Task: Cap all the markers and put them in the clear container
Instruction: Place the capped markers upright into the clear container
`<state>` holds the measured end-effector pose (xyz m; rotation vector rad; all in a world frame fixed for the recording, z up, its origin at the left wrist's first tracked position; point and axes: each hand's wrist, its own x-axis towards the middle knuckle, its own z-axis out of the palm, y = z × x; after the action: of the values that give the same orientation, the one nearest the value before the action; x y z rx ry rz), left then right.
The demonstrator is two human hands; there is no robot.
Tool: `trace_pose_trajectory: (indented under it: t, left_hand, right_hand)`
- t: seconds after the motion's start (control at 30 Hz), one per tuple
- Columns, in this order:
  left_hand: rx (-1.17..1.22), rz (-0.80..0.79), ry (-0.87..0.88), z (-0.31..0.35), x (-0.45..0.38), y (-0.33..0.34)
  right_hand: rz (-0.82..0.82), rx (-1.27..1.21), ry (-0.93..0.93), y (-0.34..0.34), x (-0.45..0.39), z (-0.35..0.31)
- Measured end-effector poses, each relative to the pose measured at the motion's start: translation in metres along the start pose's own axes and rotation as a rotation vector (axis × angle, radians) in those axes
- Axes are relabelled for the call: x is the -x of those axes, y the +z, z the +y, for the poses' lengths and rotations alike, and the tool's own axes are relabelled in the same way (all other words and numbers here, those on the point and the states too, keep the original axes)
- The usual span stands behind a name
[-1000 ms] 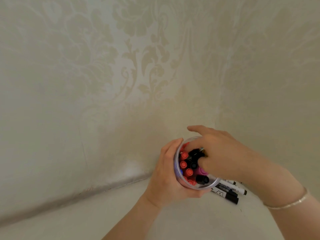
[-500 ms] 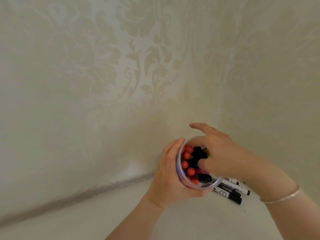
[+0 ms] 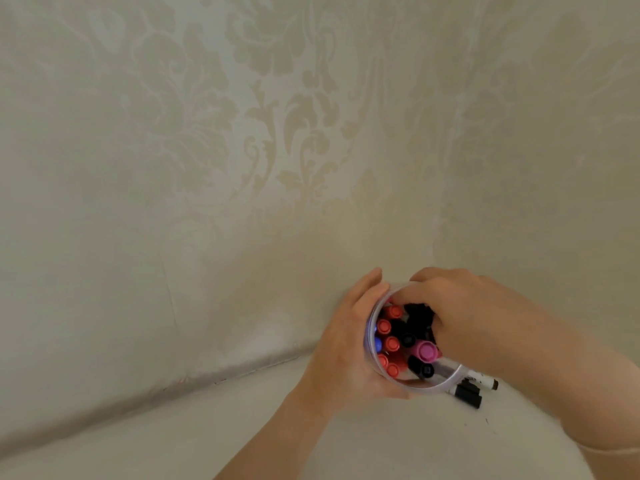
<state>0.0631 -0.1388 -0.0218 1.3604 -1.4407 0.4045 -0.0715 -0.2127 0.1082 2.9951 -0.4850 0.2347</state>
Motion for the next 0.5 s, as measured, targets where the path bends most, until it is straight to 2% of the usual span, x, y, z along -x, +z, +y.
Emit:
trace_pose_trajectory:
  t: [0.07,0.1,0.2,0.23,0.3,0.33,0.4,0.43,0.5]
  left_hand:
    - [0.029,-0.023,-0.076,0.001,0.0,-0.002]
    - [0.04,-0.016,-0.089,0.001,0.0,-0.003]
    - [0.054,0.014,-0.128,0.0,0.0,-0.004]
    - [0.057,0.018,-0.156,-0.001,0.001,-0.005]
    - [0.029,-0.008,-0.189,-0.003,0.004,-0.005]
    - [0.011,-0.017,-0.192,-0.003,0.005,-0.004]
    - [0.01,-0.005,-0.202,-0.001,0.005,-0.004]
    - [0.014,0.0,-0.208,0.001,0.004,-0.004]
    - [0.001,0.001,-0.203,0.005,0.002,-0.005]
  right_hand:
    - [-0.007,-0.115,-0.003,-0.005,0.002,0.003]
    - [0.041,-0.267,-0.006,-0.009,0.004,0.003]
    - [0.242,-0.953,0.021,-0.023,0.012,0.001]
    - [0.326,-1.073,0.025,-0.023,0.01,0.004]
    - [0.461,-1.108,0.101,-0.012,-0.003,0.018]
    - [0.473,-1.094,0.168,-0.002,-0.01,0.027]
    - [0.37,-0.958,0.323,0.035,-0.029,0.053]
    - [0.199,-0.799,0.388,0.055,-0.033,0.063]
    - [-0.237,-0.465,0.401,0.098,-0.038,0.081]
